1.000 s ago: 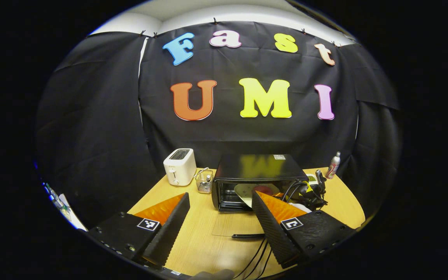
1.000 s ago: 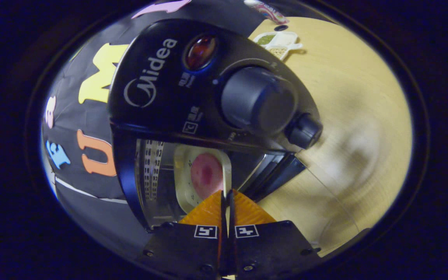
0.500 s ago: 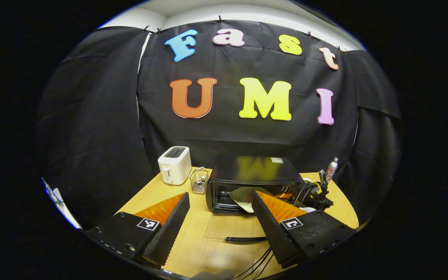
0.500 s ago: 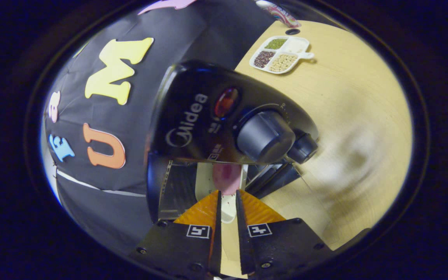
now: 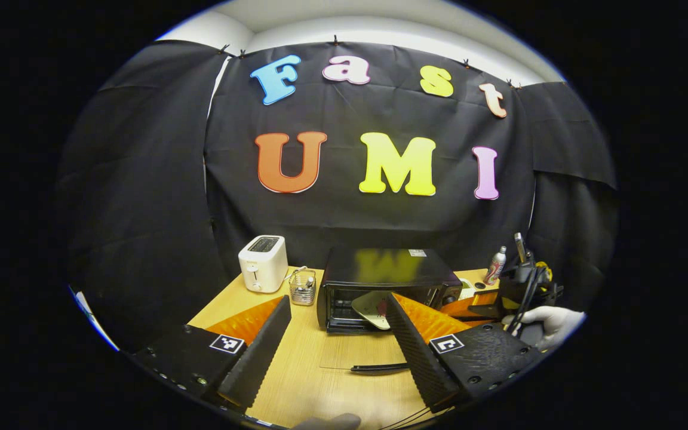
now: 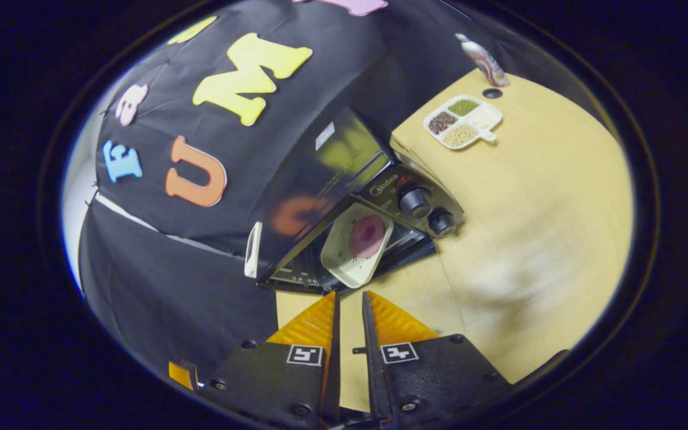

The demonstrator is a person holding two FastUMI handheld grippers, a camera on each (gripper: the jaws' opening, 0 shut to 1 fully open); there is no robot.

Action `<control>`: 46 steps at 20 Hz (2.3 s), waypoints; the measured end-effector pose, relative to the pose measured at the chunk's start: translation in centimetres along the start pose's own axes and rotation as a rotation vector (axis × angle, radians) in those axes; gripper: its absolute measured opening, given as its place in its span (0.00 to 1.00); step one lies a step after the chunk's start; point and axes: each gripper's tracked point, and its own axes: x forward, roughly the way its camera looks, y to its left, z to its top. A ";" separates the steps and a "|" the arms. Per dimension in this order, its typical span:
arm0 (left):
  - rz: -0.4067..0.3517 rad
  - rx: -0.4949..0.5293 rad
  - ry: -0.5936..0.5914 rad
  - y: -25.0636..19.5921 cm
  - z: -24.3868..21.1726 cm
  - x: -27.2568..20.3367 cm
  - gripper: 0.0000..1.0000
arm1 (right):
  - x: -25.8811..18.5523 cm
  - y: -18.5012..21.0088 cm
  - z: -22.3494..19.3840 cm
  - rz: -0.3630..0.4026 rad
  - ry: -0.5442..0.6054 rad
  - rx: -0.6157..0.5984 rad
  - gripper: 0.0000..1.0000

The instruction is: Open the electric oven with the left hand, put the food in, and close the electric oven.

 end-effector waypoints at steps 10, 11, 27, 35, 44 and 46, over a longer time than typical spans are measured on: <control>-0.140 0.002 -0.044 -3.1 -2.8 -0.3 0.96 | -14.1 -3.3 3.6 -0.195 -0.313 -0.405 0.46; -0.144 -0.002 -0.034 -3.3 -3.5 -0.2 0.96 | -15.6 -3.6 3.8 -0.222 -0.344 -0.450 0.48; -0.201 0.064 0.313 -8.9 -22.2 3.5 0.96 | -25.3 -6.0 2.9 -0.449 -0.554 -0.774 1.00; -0.160 0.098 0.415 -9.8 -28.7 7.7 0.96 | -25.9 -7.3 4.5 -0.485 -0.537 -0.769 1.00; -0.116 0.099 0.456 -9.7 -30.3 10.3 0.97 | -24.8 -7.9 6.1 -0.489 -0.510 -0.742 0.97; -0.112 0.078 0.464 -9.4 -30.1 10.4 0.96 | -24.7 -7.6 6.5 -0.482 -0.511 -0.745 1.00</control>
